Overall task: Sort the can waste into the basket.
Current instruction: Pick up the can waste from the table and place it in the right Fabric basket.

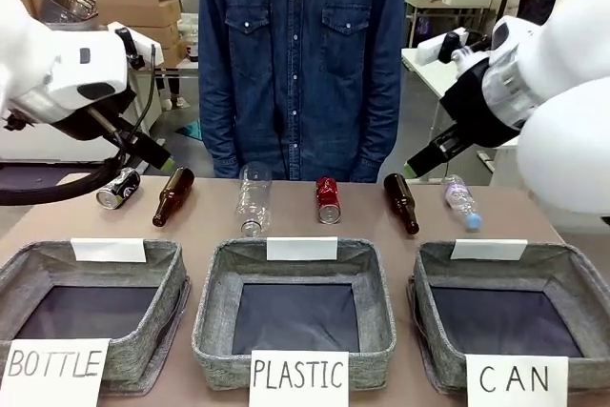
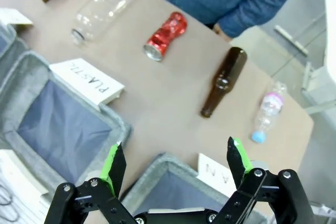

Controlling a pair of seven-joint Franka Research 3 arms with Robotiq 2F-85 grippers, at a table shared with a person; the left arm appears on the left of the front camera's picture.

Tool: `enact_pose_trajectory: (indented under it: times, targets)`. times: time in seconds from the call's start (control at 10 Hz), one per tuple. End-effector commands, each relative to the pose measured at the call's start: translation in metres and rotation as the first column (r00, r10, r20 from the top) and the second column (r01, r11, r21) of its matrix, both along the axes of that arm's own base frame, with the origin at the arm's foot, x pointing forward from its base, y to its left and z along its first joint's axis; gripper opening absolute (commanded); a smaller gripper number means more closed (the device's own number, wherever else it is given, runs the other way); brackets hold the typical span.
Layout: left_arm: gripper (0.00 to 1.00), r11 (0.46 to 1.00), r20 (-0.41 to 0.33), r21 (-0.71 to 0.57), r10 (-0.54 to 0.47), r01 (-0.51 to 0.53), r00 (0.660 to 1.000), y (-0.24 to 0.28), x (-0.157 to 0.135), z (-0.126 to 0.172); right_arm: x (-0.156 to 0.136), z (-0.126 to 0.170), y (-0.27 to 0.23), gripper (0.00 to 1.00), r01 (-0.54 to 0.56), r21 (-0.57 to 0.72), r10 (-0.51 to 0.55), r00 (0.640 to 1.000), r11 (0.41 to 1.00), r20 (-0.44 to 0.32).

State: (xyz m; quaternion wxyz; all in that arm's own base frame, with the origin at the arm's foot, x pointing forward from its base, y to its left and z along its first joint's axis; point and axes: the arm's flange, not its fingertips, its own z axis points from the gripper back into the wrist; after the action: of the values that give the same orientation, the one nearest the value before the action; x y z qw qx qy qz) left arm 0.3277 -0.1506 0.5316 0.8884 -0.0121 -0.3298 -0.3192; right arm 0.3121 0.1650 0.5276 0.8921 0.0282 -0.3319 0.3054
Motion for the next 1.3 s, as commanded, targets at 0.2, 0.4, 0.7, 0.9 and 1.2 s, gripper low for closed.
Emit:
enact_pose_trajectory:
  times: [0.2, 0.4, 0.7, 0.9, 1.2]
  targets:
    - [1.00, 0.877, -0.459, -0.474, -0.323, 0.079, 0.828, 0.059, 0.008, 0.024, -0.025, 0.017, -0.083, 1.00, 0.234, 0.662, 0.054, 0.922, 0.712, -0.385]
    - [1.00, 0.603, -0.414, -0.791, -0.403, -0.103, 0.817, 0.114, 0.011, 0.028, -0.029, 0.016, -0.139, 1.00, 0.358, 0.814, 0.082, 0.894, 0.458, -0.440]
    - [1.00, 0.295, -0.326, -0.924, -0.270, -0.244, 0.906, 0.202, -0.009, 0.010, -0.056, 0.007, -0.198, 1.00, 0.370, 0.883, -0.052, 0.927, 0.288, -0.372]
    - [1.00, 0.238, -0.391, -0.905, -0.142, -0.352, 0.909, 0.221, -0.019, -0.004, -0.074, 0.003, -0.218, 1.00, 0.383, 0.890, -0.161, 0.922, 0.247, -0.352]
    - [1.00, 0.255, -0.366, -0.916, -0.213, -0.311, 0.906, 0.247, -0.016, 0.000, -0.033, 0.051, -0.251, 1.00, 0.410, 0.882, -0.101, 0.912, 0.233, -0.397]
